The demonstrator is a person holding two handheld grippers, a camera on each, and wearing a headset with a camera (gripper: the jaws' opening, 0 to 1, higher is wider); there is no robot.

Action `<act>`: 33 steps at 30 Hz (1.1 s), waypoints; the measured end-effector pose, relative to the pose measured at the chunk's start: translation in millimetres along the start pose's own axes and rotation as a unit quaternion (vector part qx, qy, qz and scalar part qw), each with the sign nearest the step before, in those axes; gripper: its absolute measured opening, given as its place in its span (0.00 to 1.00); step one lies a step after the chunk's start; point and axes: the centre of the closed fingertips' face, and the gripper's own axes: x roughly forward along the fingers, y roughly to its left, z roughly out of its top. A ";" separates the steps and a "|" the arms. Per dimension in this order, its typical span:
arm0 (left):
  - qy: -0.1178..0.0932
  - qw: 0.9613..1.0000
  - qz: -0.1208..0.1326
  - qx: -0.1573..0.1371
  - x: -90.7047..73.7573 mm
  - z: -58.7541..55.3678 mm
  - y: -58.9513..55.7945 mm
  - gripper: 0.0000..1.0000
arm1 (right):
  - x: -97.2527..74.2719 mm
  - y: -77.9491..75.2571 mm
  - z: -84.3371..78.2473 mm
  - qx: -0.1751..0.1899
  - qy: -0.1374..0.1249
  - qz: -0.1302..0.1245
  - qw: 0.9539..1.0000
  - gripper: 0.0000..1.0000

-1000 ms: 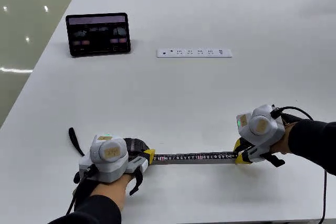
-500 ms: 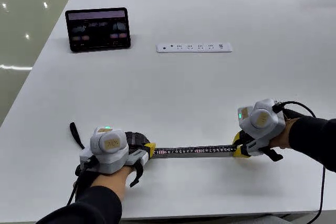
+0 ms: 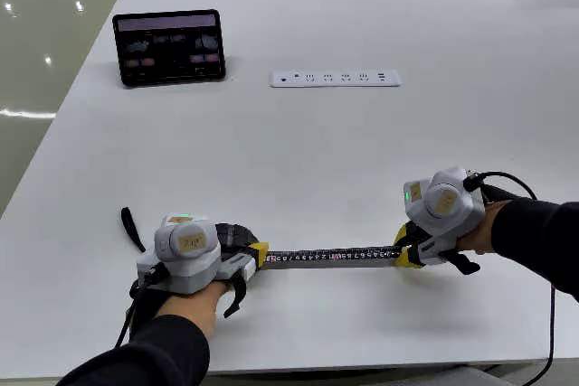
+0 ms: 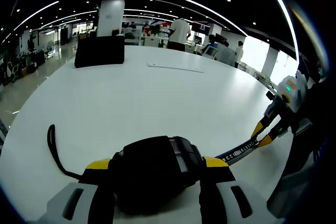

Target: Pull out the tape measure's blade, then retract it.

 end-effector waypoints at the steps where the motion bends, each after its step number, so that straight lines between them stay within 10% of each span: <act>1: 0.000 1.000 0.000 0.000 0.0 0.0 0.0 0.61 | 0.1 -0.1 0.2 0.000 0.000 0.000 1.000 0.11; 33: 0.001 1.000 -0.004 -0.004 0.6 0.2 0.3 0.61 | 6.8 2.7 15.0 0.003 -0.016 -0.002 1.000 0.11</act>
